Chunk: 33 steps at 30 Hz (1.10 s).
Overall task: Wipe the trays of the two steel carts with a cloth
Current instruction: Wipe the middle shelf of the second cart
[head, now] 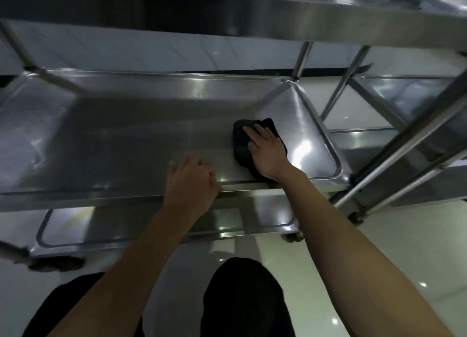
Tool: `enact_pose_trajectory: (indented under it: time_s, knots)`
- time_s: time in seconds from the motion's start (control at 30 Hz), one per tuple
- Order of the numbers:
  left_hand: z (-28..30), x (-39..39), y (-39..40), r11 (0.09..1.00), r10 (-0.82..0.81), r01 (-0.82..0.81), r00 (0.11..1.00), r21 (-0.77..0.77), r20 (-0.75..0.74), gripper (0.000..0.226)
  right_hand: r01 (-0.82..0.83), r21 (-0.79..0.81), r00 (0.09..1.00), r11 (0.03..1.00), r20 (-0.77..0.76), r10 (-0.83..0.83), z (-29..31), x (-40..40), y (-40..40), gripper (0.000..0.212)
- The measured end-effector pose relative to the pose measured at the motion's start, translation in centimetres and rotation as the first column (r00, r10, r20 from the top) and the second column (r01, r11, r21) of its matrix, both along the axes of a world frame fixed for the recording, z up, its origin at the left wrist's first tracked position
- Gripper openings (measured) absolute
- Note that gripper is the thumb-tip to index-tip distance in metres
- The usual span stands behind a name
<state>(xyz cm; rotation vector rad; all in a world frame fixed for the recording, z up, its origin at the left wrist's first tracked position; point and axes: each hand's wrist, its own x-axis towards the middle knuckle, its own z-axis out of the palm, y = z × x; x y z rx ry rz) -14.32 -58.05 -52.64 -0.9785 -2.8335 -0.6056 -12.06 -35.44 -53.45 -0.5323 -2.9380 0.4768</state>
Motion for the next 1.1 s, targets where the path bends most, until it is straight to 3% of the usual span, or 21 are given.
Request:
enact_pose_trajectory:
  time_s: [0.1, 0.27, 0.43, 0.53, 0.67, 0.77, 0.9, 1.1]
  knots:
    - [-0.8, 0.0, 0.1, 0.999, 0.011, -0.010, 1.000, 0.049, -0.029, 0.054, 0.081, 0.033, 0.997, 0.996, 0.000, -0.081, 0.2, 2.5, 4.5, 0.049]
    - [-0.5, -0.2, 1.1, 0.994, 0.025, -0.029, 0.999, 0.106, 0.041, 0.041, 0.246, 0.102, 0.969, 0.964, -0.022, -0.245, 0.5, 6.1, 10.4, 0.049]
    - [-0.4, 0.2, 1.6, 0.997, 0.066, -0.068, 0.997, 0.044, 0.048, 0.028, 0.266, 0.081, 0.964, 0.960, -0.050, -0.263, 0.5, 6.3, 10.4, 0.050]
    - [-0.3, 0.2, 1.3, 0.998, 0.042, -0.042, 0.999, 0.044, 0.012, 0.020, 0.242, 0.075, 0.970, 0.967, -0.007, -0.242, 0.7, 6.0, 10.0, 0.051]
    - [0.6, -1.3, 0.3, 0.999, -0.048, 0.048, 0.999, -0.003, 0.009, 0.027, 0.190, 0.041, 0.981, 0.981, 0.024, -0.191, 0.7, 3.9, 6.8, 0.052]
    - [1.3, -3.8, -1.6, 1.000, 0.012, -0.011, 0.999, -0.018, 0.044, 0.029, 0.135, 0.021, 0.991, 0.991, 0.020, -0.135, 0.4, 1.3, 3.2, 0.051]
    - [0.9, -5.3, -5.6, 0.984, 0.163, -0.165, 0.986, -0.067, -0.025, 0.024, 0.064, -0.036, 0.996, 0.997, 0.057, -0.062, 0.2, -2.9, -1.4, 0.052]
    - [-0.8, -5.3, -7.6, 0.996, 0.064, -0.067, 0.997, -0.058, -0.044, 0.031, -0.098, -0.071, 0.988, 0.993, 0.114, 0.106, 0.0, -9.5, -9.3, 0.053]
